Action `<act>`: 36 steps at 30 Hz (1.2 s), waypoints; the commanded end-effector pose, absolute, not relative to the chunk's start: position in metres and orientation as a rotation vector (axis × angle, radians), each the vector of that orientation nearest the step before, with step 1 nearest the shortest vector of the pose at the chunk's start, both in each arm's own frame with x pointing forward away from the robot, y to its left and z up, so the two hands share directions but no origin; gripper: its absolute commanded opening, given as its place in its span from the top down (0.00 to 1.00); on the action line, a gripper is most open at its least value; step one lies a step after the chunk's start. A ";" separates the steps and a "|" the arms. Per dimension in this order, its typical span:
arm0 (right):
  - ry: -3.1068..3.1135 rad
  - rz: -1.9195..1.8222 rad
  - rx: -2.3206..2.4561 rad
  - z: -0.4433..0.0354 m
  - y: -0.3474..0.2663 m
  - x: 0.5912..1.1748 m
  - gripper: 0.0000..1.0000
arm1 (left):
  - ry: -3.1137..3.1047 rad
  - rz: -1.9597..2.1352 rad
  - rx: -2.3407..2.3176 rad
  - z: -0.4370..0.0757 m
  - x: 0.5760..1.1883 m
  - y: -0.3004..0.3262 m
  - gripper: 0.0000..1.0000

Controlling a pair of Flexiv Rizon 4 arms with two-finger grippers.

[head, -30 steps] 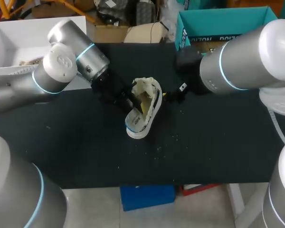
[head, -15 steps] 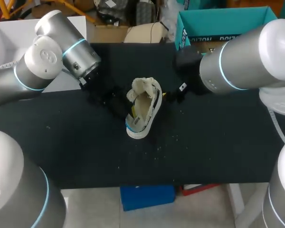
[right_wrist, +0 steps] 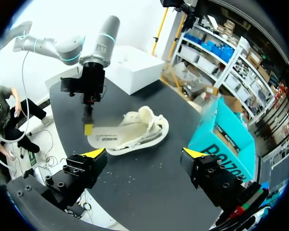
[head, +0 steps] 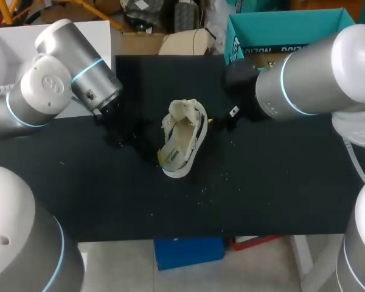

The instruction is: Take the shoe out of the shoebox, open the shoe tongue, remove and reinsert the insole, then place the shoe into the shoebox

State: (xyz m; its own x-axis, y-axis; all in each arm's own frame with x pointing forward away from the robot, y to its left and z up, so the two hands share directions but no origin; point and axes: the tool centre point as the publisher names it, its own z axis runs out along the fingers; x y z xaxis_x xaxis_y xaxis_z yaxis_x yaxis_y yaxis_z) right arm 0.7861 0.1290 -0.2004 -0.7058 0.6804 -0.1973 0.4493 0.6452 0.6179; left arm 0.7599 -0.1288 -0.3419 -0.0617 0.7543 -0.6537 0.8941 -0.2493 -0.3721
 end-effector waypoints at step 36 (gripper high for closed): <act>2.451 0.763 0.890 -0.201 0.130 0.787 0.00 | 1.838 -1.104 1.907 -0.373 0.821 -0.170 1.00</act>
